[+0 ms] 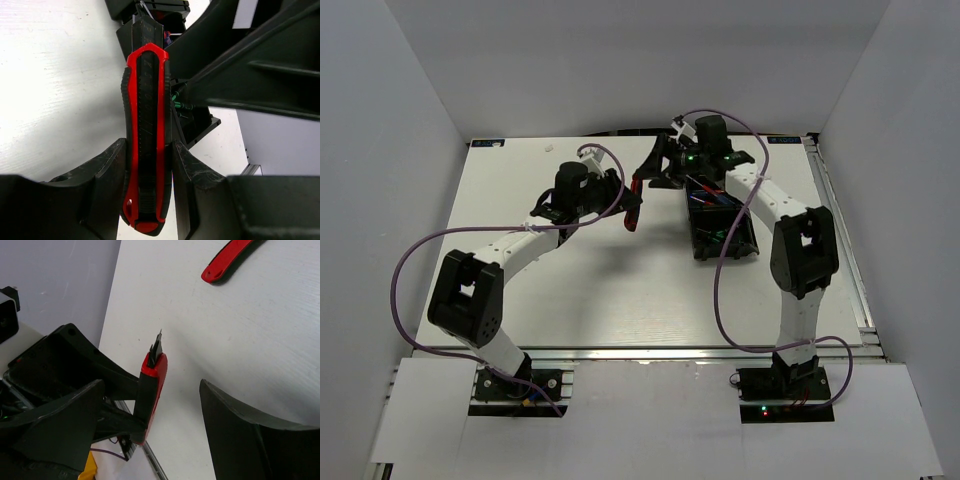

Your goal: Sort the tools into containers

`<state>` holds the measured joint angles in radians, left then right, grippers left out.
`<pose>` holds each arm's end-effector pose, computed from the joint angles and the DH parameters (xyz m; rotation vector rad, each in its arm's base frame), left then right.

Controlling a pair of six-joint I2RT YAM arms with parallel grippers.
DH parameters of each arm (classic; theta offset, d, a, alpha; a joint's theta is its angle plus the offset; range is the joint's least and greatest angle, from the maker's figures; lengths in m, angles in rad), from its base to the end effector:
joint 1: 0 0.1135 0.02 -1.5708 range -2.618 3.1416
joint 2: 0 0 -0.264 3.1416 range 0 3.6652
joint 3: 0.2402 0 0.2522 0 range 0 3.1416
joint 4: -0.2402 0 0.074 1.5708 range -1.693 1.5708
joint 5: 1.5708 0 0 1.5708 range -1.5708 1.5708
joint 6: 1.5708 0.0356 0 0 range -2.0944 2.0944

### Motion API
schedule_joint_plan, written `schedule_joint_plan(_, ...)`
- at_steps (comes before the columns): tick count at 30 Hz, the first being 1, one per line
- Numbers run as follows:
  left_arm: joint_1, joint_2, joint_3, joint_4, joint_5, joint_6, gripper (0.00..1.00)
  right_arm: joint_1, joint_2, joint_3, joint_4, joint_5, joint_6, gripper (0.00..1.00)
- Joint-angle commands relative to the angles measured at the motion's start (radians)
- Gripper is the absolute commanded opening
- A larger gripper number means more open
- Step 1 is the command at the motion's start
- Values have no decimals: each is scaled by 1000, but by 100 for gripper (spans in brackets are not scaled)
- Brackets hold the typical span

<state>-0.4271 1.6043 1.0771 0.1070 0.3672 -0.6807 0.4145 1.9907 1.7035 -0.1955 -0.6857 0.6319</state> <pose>0.3302 -0.1643 0.2622 -0.0148 2.1273 -1.0540 0.4207 0.2097 0.2956 -0.2296 2.2001 1.3221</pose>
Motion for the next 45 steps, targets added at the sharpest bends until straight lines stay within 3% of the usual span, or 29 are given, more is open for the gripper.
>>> schedule_joint_plan(1,-6,-38,18,39,16,-6,6,35,2,8,60,37,32,82)
schedule_joint_plan(8,-9,-27,29,42,19,-5,8,53,14,2,61,101,48,59)
schedule_joint_plan(16,-9,-26,33,36,18,-5,14,69,23,-11,65,98,54,21)
schedule_joint_plan(20,-7,-29,43,5,-7,6,35,69,20,-13,73,94,43,11)
schedule_joint_plan(21,-9,-35,43,-7,-13,6,46,67,19,-13,74,88,42,8)
schedule_joint_plan(22,-9,-46,37,-10,-30,9,52,63,19,-13,83,80,37,5)
schedule_joint_plan(24,-9,-59,26,-6,-43,9,64,56,17,-13,96,71,25,3)
schedule_joint_plan(30,-4,-101,10,-12,-66,62,77,18,19,45,108,49,-127,0)
schedule_joint_plan(37,14,-165,-16,-35,-73,116,82,-62,79,246,16,83,-515,0)
schedule_joint_plan(40,34,-198,-42,-56,-70,121,82,-88,118,341,-18,150,-734,0)
schedule_joint_plan(45,68,-267,-100,-86,-79,118,82,-108,154,366,39,333,-1009,0)
